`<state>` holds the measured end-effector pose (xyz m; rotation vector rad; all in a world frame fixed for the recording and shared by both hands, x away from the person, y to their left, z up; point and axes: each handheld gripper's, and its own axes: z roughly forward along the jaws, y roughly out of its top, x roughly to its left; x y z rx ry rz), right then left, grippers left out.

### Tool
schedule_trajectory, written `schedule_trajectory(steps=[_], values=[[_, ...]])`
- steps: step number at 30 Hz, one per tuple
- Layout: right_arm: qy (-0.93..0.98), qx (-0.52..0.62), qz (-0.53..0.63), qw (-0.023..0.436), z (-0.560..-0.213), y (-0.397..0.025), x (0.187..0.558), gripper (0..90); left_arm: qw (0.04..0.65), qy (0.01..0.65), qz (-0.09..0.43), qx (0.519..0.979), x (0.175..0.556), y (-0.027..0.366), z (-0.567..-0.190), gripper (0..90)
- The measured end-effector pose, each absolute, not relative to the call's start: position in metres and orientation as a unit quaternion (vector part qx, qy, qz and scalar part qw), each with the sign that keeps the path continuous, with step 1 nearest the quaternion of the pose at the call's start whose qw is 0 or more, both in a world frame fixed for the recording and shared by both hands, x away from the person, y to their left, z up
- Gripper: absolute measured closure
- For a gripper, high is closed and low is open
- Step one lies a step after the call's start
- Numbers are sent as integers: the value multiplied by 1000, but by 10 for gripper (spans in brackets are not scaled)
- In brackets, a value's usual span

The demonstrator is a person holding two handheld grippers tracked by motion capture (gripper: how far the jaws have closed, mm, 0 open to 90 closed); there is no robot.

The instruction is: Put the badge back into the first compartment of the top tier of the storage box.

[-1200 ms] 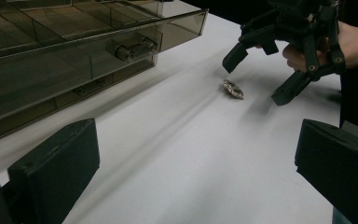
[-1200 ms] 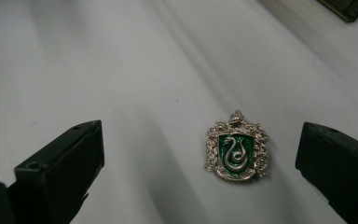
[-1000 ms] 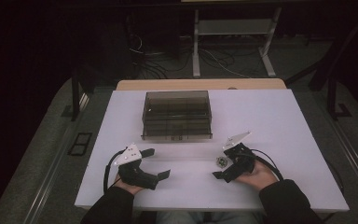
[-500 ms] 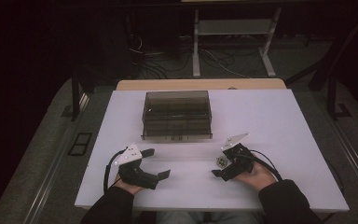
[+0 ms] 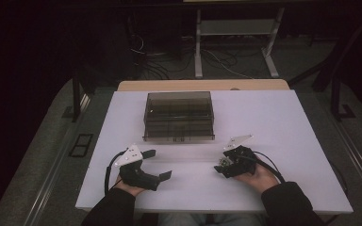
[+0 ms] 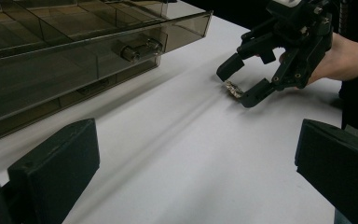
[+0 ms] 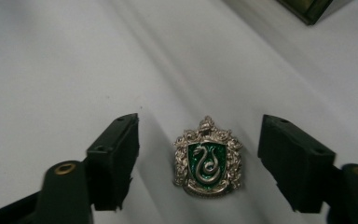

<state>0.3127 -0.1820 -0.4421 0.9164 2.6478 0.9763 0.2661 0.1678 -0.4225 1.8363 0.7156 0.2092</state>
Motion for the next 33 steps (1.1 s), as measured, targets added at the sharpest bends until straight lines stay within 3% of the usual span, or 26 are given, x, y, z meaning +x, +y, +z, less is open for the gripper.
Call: schedule_trajectory(steps=[6, 33], values=[[887, 310, 327, 99, -442, -182, 312, 415, 548, 301, 89, 776, 266, 168, -422, 0], [893, 310, 313, 97, -443, -181, 313, 562, 548, 299, 87, 776, 266, 168, -423, 0]])
